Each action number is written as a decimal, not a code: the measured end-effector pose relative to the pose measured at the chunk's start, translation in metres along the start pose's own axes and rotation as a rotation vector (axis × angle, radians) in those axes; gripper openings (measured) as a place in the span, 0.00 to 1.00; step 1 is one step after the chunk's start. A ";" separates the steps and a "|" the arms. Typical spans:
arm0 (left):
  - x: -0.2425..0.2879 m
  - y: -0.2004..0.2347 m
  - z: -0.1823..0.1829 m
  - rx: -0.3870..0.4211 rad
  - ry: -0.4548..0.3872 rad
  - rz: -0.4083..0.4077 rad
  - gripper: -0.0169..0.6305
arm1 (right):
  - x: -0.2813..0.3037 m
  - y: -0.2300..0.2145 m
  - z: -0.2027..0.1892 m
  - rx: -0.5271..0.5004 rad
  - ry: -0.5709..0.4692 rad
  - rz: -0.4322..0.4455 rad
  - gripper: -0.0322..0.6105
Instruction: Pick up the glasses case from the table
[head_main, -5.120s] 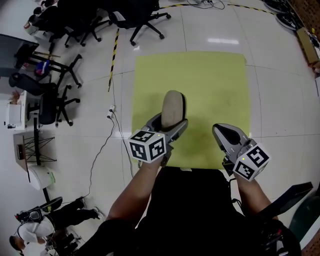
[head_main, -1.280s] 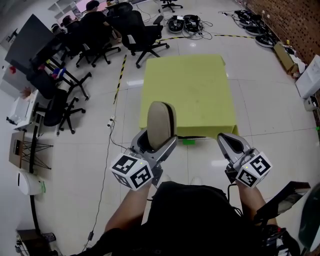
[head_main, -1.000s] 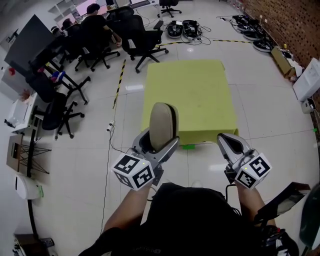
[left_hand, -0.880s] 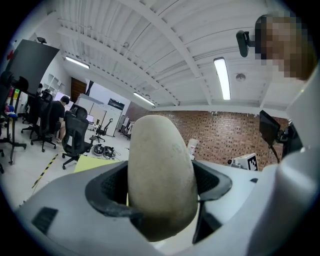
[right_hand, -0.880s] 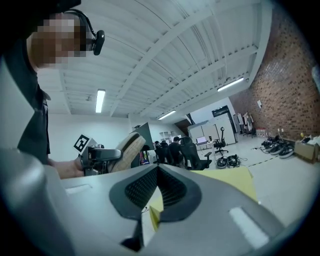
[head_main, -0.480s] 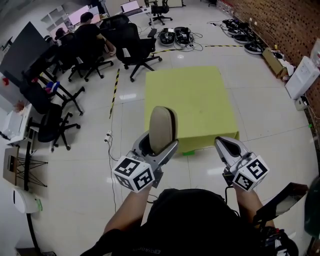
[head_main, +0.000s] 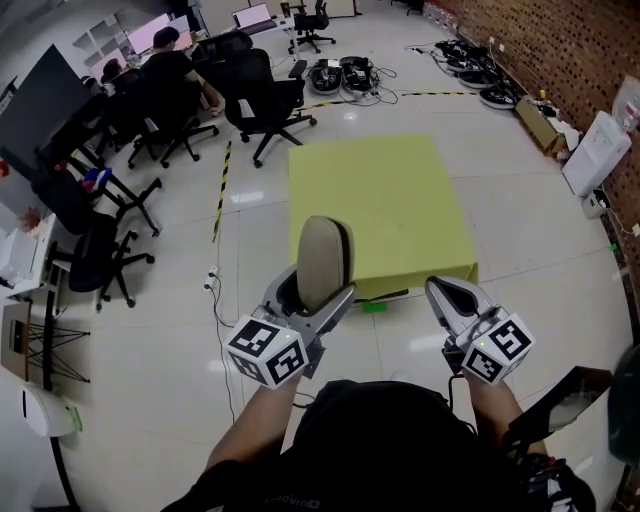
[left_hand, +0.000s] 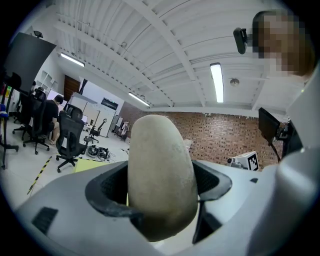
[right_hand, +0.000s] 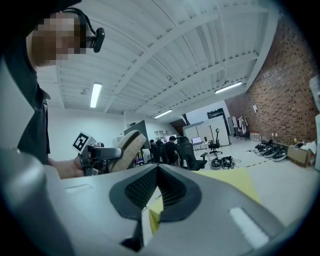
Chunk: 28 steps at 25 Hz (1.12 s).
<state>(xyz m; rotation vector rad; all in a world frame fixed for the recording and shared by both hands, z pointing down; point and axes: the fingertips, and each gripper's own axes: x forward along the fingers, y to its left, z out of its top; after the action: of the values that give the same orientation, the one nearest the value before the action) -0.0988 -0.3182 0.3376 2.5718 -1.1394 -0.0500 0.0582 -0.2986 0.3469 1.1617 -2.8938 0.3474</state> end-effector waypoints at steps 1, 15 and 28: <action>0.000 0.000 -0.001 -0.001 0.002 -0.001 0.62 | 0.000 0.000 0.000 0.001 -0.001 -0.001 0.05; -0.004 0.002 -0.003 -0.002 0.004 -0.001 0.62 | -0.002 0.004 -0.004 -0.004 0.010 -0.009 0.05; 0.000 0.006 -0.003 0.003 0.013 0.002 0.62 | 0.006 0.002 -0.005 0.020 0.013 0.014 0.05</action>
<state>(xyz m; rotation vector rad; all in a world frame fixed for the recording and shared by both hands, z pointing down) -0.1026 -0.3209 0.3420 2.5696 -1.1377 -0.0312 0.0519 -0.3005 0.3515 1.1375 -2.8958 0.3831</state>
